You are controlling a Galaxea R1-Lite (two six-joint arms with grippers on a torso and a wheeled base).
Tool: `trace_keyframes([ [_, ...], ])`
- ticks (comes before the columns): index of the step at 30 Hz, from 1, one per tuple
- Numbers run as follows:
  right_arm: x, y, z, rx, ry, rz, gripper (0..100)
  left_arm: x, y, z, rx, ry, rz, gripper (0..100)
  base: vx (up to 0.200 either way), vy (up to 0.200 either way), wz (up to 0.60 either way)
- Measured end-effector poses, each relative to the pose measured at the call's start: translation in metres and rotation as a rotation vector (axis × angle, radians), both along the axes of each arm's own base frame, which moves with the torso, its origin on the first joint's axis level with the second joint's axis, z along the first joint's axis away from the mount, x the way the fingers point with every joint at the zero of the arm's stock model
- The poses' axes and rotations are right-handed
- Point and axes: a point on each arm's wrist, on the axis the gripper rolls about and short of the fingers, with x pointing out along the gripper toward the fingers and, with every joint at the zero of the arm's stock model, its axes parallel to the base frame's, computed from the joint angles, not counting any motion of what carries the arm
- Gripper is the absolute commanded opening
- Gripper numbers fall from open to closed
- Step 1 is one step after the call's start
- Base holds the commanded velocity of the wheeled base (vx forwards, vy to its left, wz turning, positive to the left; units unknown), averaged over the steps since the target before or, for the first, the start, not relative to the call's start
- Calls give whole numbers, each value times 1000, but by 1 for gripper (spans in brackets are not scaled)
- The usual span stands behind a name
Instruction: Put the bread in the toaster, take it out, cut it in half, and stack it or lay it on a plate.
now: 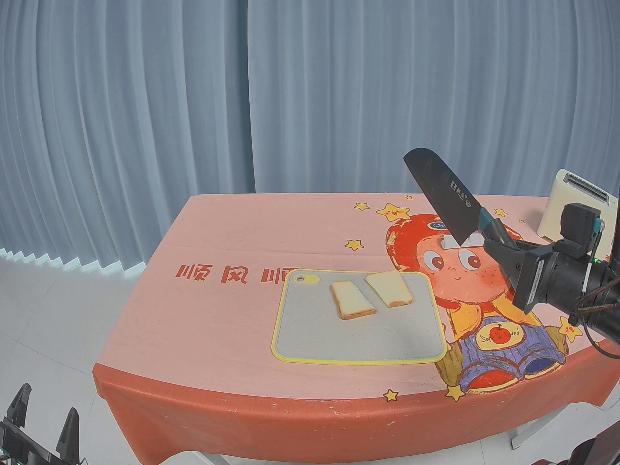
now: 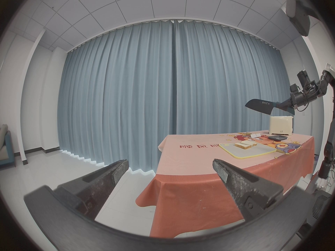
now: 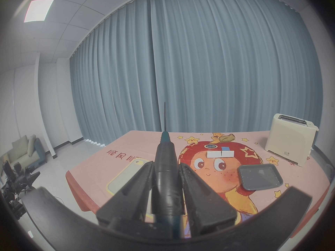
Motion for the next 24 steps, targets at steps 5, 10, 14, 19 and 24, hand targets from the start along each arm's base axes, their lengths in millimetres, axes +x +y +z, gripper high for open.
trace_keyframes([
  [5,1,0,2,6,-6,-3,0,0,0,0,0,0,0,100,0,0,0],
  [10,1,-2,3,8,-10,-11,0,0,0,0,0,0,0,100,0,0,0],
  [14,6,-9,3,-3,-14,-50,0,0,0,0,0,0,0,100,0,0,0],
  [19,12,-16,3,-19,-17,-88,0,0,0,0,0,1,0,100,0,0,0],
  [24,18,-23,3,-18,-11,-100,0,0,0,0,0,1,0,100,0,0,0],
])
